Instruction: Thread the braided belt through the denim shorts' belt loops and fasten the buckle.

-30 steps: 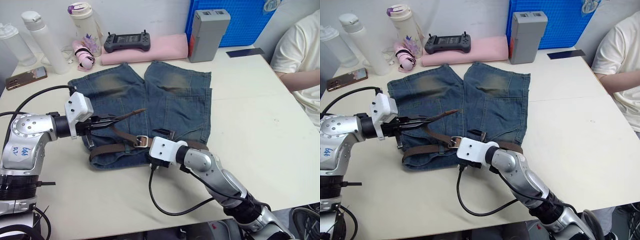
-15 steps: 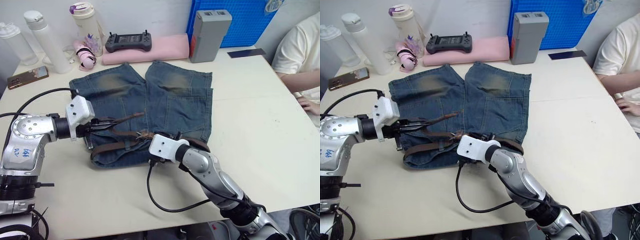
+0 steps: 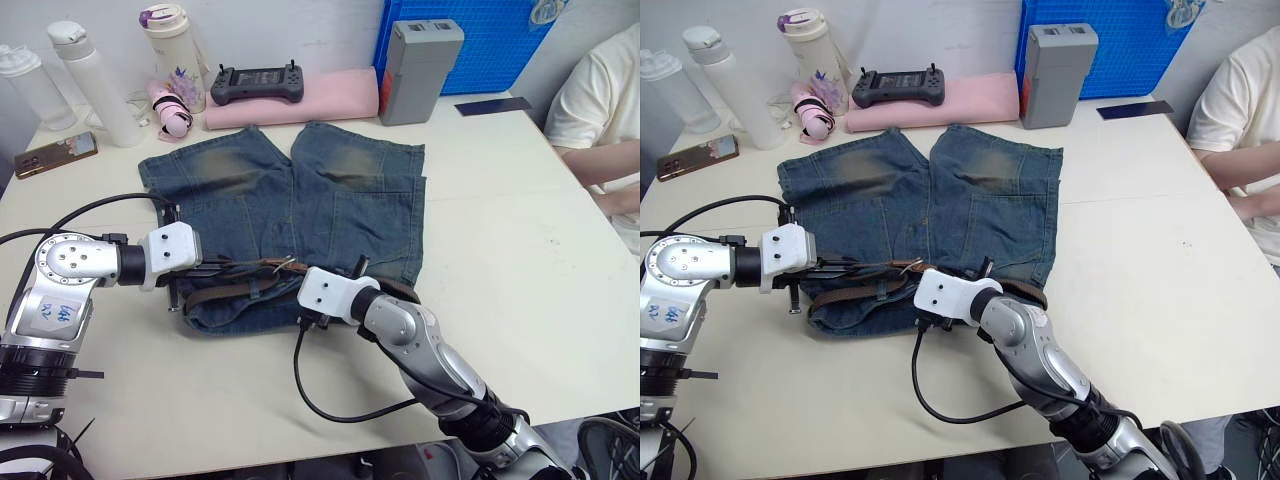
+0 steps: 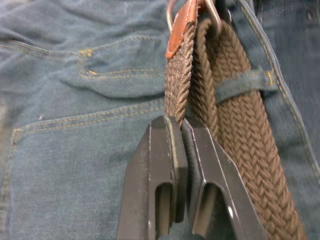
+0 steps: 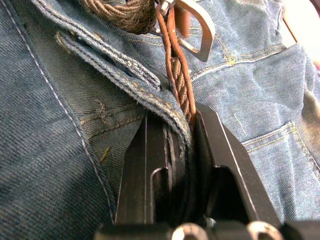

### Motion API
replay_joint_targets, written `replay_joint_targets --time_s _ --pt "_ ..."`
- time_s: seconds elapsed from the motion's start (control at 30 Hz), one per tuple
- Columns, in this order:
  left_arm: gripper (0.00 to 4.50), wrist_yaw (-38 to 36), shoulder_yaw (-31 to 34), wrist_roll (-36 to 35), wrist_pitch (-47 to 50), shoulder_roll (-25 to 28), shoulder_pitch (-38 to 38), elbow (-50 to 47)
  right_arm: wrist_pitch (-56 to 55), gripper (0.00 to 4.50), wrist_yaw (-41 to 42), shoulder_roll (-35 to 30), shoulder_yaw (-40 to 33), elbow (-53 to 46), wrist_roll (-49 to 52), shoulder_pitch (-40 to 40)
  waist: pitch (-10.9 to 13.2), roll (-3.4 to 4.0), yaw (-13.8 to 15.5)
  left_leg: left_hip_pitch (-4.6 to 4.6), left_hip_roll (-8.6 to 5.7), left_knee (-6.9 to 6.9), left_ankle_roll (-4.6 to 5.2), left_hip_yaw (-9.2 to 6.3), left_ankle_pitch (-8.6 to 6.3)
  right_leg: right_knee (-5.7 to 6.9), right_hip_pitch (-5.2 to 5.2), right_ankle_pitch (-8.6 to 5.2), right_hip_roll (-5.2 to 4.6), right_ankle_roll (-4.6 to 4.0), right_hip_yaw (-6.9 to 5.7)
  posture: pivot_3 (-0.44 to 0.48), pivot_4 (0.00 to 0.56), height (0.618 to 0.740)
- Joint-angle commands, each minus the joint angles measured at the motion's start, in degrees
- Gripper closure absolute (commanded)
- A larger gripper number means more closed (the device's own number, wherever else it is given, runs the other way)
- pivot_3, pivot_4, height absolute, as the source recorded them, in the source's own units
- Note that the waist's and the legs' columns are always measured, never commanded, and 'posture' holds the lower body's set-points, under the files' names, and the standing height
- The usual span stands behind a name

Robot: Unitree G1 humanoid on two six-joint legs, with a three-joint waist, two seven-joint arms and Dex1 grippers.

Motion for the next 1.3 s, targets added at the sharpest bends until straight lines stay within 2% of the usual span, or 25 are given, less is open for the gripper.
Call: replay_joint_targets --time_s 0.03,0.57,0.87,1.03,1.07,1.1,1.13,1.17,1.27,1.3 --pt "4.50 -0.62 -0.06 1.05 -2.56 1.27 -1.54 0.91 -1.20 4.47 -0.73 0.04 -0.95 -0.62 -1.35 -0.67 0.00 0.00 0.00 0.00 0.00 0.00 0.00 0.00 0.00 0.00 0.00 0.00 0.00 0.00 0.00 0.000 0.150 0.705" --pt "4.50 -2.20 -5.62 3.21 -7.60 -2.71 -9.07 5.92 -3.27 4.47 -0.37 0.08 -0.93 0.02 -1.97 -0.83 -0.02 -0.04 -0.01 0.00 -0.01 0.03 0.01 0.01 0.00 0.05 0.00 0.00 0.00 0.00 0.00 0.000 0.150 0.705" --pt "4.50 0.72 -10.39 4.67 -6.89 -11.84 -10.57 6.13 -3.62 4.47 1.37 -0.25 -1.22 0.66 -1.31 -0.82 -0.05 -0.09 0.08 0.00 -0.02 0.10 0.02 -0.02 0.01 0.08 0.02 0.00 -0.01 0.00 -0.01 0.000 0.150 0.705" --pt "4.50 3.46 -11.90 6.03 -6.81 -16.72 -11.74 7.68 -2.45 4.47 7.19 -4.26 -1.81 -1.06 0.35 0.67 -0.09 -0.15 0.12 0.00 -0.02 0.12 0.02 -0.03 0.01 0.09 0.03 0.00 -0.01 0.00 -0.01 0.000 0.150 0.705" --pt "4.50 3.71 -12.15 6.17 -6.70 -17.41 -11.79 7.76 -2.12 3.50 8.03 -5.03 -2.47 -1.67 0.85 1.15 -0.10 -0.16 0.23 0.00 -0.04 0.13 0.02 -0.03 0.01 0.09 0.03 0.00 -0.02 0.00 -0.01 0.000 0.150 0.705" --pt "4.50 3.96 -12.70 6.35 -6.53 -18.37 -11.71 7.83 -0.54 3.09 9.79 -5.75 -3.58 -2.84 2.29 1.71 -0.11 -0.18 0.26 0.00 -0.06 0.13 0.03 -0.04 0.01 0.08 0.06 0.01 -0.04 0.01 -0.01 0.000 0.150 0.705" --pt "4.50 4.27 -13.19 6.52 -6.40 -19.32 -11.54 8.06 0.97 2.87 11.09 -6.50 -4.73 -3.87 3.05 1.89 -0.12 -0.19 0.33 0.00 -0.06 0.14 0.04 -0.06 0.02 0.08 0.06 0.01 -0.04 0.01 -0.02 0.000 0.150 0.705" --pt "4.50 4.50 -13.52 6.66 -6.32 -19.98 -11.40 8.18 2.02 2.34 12.05 -7.07 -5.53 -4.66 3.54 2.03 -0.13 -0.18 0.48 0.00 -0.06 0.15 0.04 -0.06 0.02 0.08 0.07 0.01 -0.04 0.01 -0.04 0.000 0.150 0.705" --pt "4.50 5.19 -13.97 7.12 -6.67 -21.39 -10.18 8.88 8.55 1.13 16.85 -8.41 -10.99 -11.11 8.82 2.29 -0.13 -0.21 0.89 0.00 -0.06 0.23 0.05 -0.08 0.02 0.08 0.11 0.01 -0.05 0.02 -0.05 0.000 0.150 0.705" --pt "4.50 5.33 -14.03 7.14 -6.64 -21.65 -9.83 8.89 10.64 1.13 18.39 -8.86 -12.97 -13.29 10.71 2.41 -0.14 -0.21 1.12 -0.01 -0.06 0.24 0.05 -0.08 0.02 0.09 0.12 0.01 -0.05 0.02 -0.05 0.000 0.150 0.705"
